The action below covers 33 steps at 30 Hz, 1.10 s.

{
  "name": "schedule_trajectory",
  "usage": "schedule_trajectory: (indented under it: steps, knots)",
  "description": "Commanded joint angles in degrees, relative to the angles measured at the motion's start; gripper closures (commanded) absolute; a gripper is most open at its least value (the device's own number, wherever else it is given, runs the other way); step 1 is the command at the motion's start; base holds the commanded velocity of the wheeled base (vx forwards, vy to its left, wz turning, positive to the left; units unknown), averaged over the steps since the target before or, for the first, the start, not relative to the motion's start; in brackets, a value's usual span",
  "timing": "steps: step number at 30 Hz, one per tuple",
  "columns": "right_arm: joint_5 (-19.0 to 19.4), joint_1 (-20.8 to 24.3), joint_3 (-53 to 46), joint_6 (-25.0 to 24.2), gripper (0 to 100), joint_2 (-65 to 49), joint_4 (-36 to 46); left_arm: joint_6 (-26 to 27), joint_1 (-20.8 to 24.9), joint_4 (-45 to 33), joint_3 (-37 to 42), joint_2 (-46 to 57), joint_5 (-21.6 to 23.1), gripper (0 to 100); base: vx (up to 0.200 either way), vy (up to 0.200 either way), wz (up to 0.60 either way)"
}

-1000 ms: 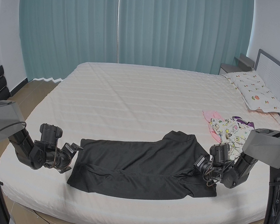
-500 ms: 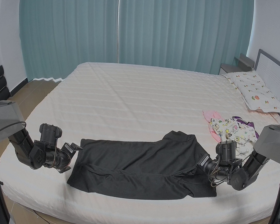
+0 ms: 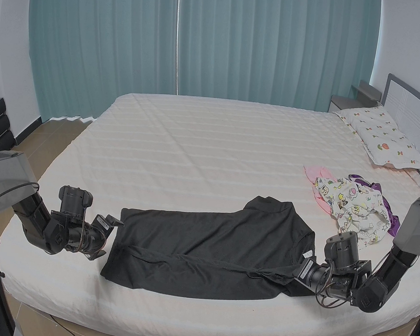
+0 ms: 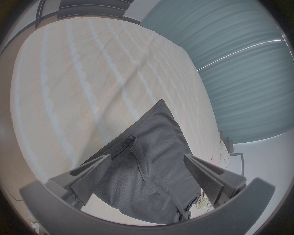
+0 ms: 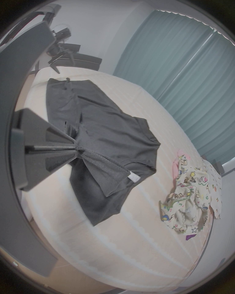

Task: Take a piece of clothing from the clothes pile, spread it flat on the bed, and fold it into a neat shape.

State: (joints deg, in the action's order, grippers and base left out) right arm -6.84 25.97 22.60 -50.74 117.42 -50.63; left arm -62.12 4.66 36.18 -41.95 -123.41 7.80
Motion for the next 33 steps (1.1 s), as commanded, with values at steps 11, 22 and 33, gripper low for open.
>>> schedule_trajectory:
  steps: [11, 22, 33]
  knots:
    - [0.0, 0.9, -3.0, -0.2, 0, 1.8, -3.6, 0.0, 0.0, -0.1, -0.1, -0.3, 0.0, 0, 0.000, 0.000, 0.00]
    - [1.4, -10.0, 1.7, 6.8, 0, 8.2, -4.3, -0.1, 0.0, -0.1, 0.0, -0.1, 0.0, 0, 0.000, 0.000, 0.00]
    - [4.3, -11.6, 10.2, 10.7, 0, 17.4, -8.0, -1.1, 0.1, -0.1, -0.2, 0.1, 0.1, 0, 0.000, 0.000, 0.00]
